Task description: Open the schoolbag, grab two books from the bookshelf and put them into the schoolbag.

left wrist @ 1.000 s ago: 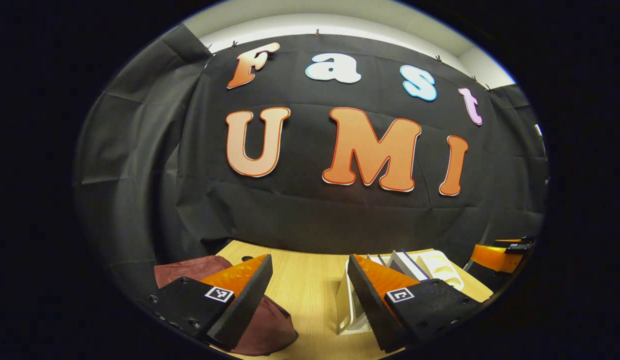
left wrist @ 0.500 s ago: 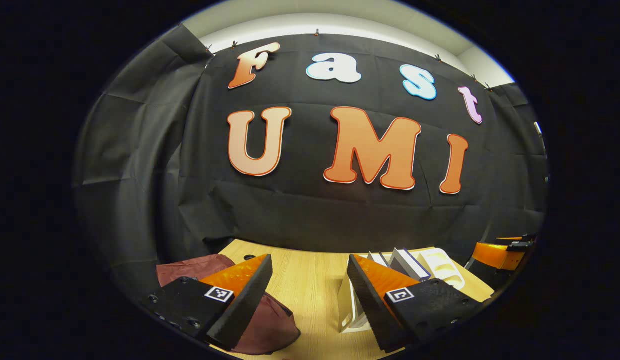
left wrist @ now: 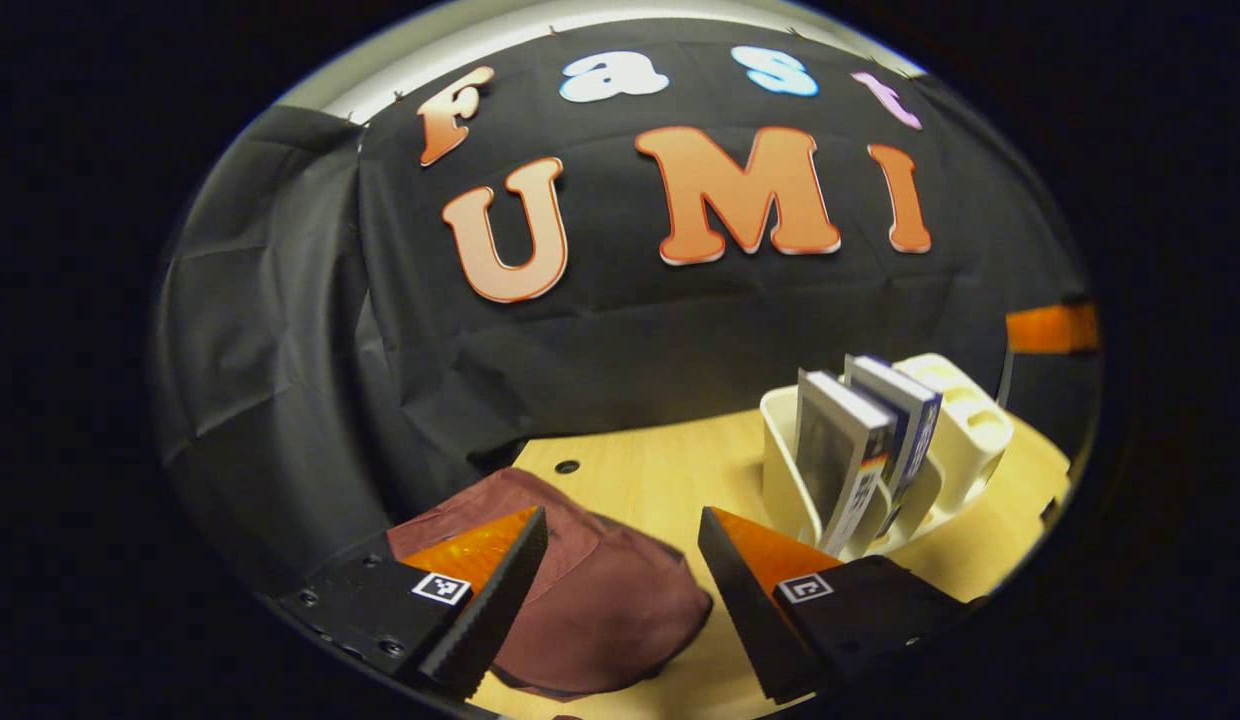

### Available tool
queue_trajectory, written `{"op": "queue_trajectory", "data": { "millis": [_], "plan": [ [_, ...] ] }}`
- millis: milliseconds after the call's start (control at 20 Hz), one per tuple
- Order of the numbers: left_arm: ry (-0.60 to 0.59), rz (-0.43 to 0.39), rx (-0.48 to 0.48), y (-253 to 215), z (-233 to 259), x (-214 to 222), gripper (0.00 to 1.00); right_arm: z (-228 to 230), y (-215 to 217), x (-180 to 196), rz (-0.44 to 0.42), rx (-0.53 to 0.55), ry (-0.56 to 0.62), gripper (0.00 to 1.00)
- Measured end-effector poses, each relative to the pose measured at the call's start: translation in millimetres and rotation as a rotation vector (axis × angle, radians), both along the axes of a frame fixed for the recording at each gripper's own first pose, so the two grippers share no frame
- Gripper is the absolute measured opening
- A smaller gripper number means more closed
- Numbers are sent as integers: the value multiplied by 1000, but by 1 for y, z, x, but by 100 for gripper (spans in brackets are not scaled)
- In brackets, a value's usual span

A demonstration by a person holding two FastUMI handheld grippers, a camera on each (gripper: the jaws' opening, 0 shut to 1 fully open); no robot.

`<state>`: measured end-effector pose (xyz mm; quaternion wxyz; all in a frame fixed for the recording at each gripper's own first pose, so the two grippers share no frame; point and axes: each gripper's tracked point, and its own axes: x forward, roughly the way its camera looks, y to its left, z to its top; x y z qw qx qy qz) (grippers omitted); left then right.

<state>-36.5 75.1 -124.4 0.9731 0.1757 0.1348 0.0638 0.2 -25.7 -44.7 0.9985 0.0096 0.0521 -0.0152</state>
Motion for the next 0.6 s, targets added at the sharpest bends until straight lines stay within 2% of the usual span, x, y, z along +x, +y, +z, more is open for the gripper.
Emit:
{"op": "queue_trajectory", "data": {
  "millis": [100,250,500,600],
  "plan": [
    [82,15,76,6,-29,-10,96,-9,-4,-2,-10,8,23,96],
    [204,-12,166,0,-83,-23,98,-20,-11,-4,-20,5,56,96],
    [311,4,269,4,-152,-16,98,-23,-29,-7,-54,-24,75,96],
    [356,-14,351,7,-172,-13,98,-24,-34,-6,-65,-32,88,96]
  ]
}}
